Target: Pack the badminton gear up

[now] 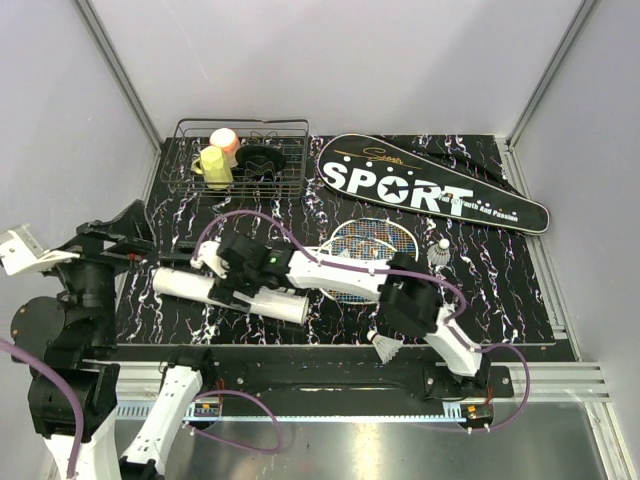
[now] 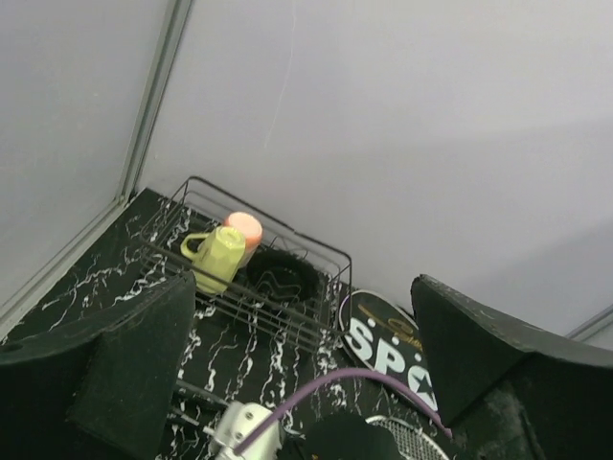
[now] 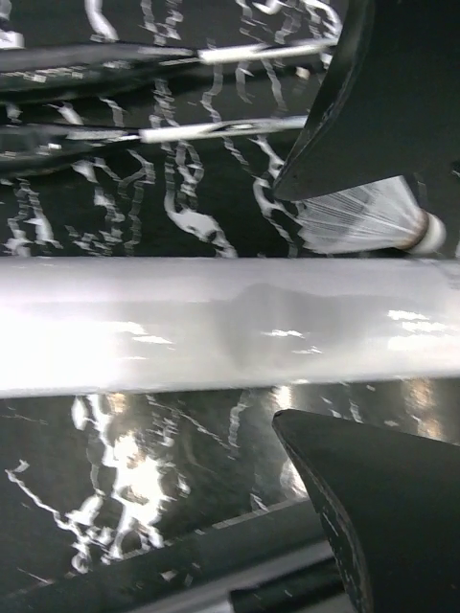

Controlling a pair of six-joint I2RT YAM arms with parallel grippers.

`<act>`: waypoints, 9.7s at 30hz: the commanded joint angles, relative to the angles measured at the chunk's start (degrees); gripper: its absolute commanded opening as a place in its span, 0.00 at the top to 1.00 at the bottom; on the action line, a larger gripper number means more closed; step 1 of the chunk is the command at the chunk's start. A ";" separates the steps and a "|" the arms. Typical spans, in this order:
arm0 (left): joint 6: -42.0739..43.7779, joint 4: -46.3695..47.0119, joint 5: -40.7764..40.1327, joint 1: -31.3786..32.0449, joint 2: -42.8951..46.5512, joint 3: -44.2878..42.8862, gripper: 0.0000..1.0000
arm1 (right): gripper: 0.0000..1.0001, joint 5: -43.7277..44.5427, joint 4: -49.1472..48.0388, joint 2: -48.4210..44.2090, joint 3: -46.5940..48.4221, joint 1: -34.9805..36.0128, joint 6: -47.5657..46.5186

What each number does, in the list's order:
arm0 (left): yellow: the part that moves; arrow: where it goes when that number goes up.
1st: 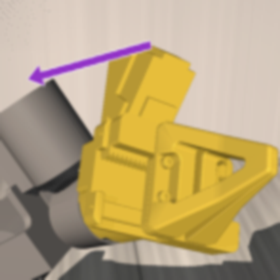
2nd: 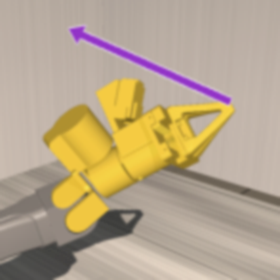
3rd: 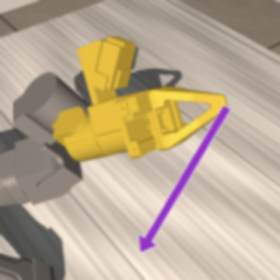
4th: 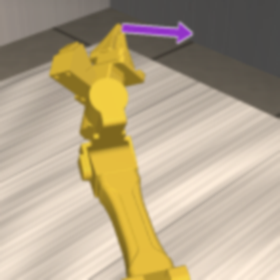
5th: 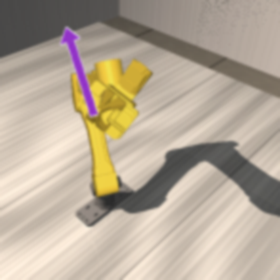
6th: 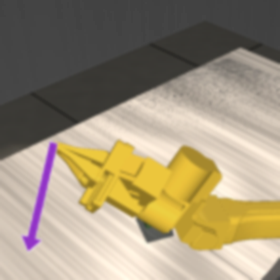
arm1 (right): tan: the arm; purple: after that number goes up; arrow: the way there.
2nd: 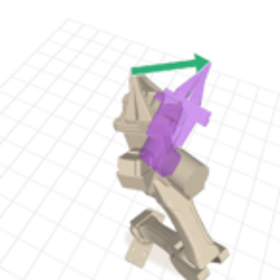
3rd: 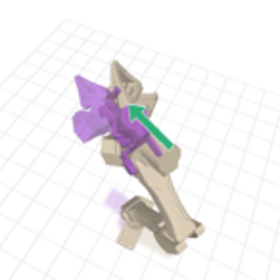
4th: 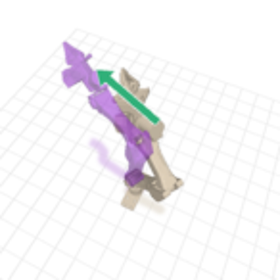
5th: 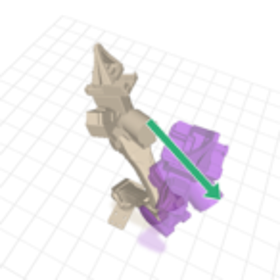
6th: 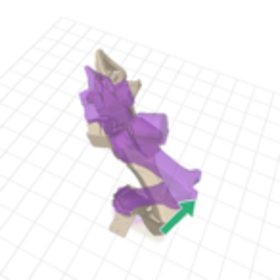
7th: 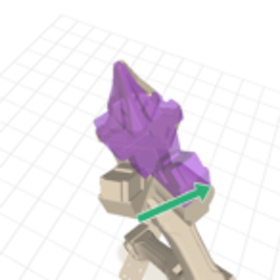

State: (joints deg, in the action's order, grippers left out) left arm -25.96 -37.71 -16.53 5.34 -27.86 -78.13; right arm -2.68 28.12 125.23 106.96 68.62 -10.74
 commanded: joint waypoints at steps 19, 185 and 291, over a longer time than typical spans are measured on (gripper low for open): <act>2.75 -4.30 2.83 0.11 -3.17 -1.59 0.01 | 0.32 5.58 8.63 18.40 30.52 3.98 -6.49; 35.80 15.21 25.06 40.97 -11.34 27.24 0.62 | 0.44 -36.87 19.87 -47.62 3.52 -31.09 21.64; 22.00 15.48 -17.13 40.89 0.79 20.74 0.71 | 0.37 43.11 39.03 -2.89 0.62 -17.47 68.57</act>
State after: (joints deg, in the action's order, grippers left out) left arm -3.11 -24.51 -34.68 46.35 -28.12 -56.34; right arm 36.99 64.79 122.30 106.43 50.92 54.37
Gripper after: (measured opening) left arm 0.678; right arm 0.645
